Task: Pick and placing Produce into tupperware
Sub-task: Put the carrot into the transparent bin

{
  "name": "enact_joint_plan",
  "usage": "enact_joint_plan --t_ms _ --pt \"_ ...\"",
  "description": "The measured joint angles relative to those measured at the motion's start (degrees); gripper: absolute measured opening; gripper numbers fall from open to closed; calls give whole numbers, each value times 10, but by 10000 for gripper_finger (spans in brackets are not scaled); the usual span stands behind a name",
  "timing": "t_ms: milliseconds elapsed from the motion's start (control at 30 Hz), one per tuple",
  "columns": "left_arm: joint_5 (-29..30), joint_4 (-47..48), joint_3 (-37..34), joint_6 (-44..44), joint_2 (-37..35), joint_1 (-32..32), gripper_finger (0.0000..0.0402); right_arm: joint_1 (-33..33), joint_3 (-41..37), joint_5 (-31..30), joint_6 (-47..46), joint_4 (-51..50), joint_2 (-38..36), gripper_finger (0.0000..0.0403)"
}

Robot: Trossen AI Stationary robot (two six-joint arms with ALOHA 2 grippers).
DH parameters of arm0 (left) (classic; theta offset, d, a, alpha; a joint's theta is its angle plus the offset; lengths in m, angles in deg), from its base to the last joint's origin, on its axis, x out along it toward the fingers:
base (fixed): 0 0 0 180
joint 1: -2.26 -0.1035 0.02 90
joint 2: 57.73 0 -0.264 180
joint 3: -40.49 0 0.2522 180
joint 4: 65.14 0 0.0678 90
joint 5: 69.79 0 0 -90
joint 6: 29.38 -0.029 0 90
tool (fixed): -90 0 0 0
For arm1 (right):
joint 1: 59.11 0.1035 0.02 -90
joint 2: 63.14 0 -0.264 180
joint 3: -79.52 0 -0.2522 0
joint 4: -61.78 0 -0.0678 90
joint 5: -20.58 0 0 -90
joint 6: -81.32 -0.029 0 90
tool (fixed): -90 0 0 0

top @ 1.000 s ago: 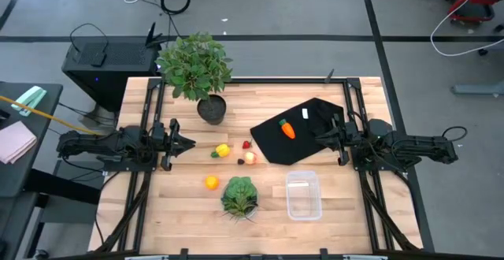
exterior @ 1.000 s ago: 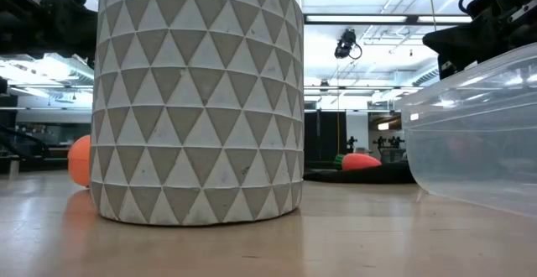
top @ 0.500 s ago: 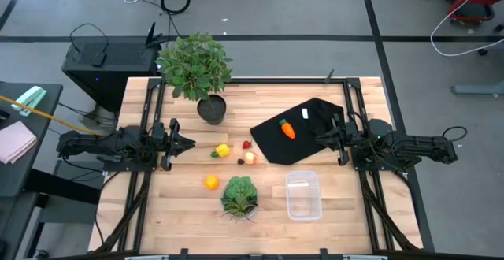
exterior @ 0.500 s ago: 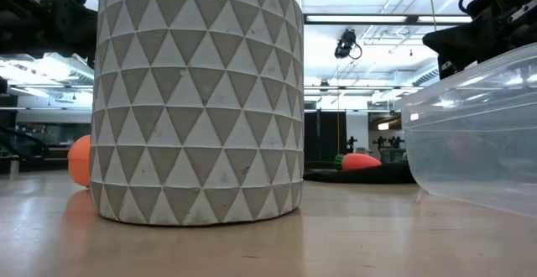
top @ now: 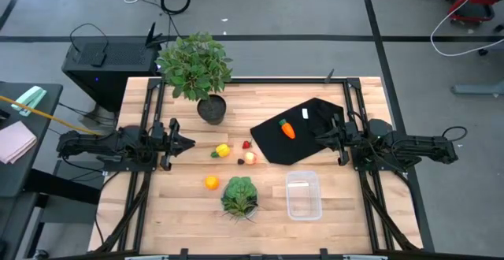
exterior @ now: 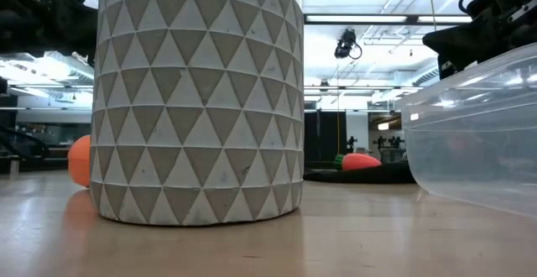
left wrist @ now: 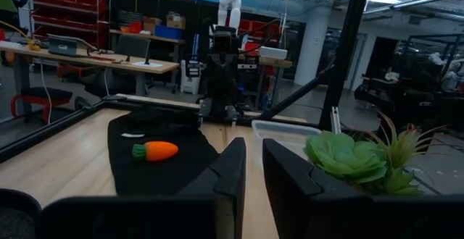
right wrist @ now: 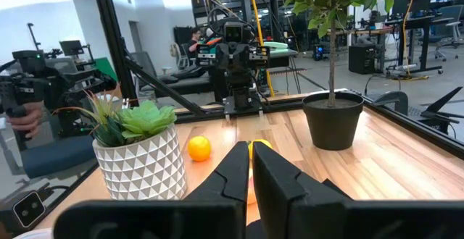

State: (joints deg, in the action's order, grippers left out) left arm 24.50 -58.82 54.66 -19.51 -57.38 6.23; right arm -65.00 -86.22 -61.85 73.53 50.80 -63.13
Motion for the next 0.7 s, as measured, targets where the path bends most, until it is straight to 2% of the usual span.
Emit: enact_joint_plan --t_ms 133,433,700 --pt "26 -2 0 2 0 0 58 0 0 0 0 0 0 27" --pt "68 -18 0 65 0 -1 46 0 0 0 0 0 0 27" --pt "77 -61 0 184 0 -1 47 0 0 -3 -6 13 0 27"
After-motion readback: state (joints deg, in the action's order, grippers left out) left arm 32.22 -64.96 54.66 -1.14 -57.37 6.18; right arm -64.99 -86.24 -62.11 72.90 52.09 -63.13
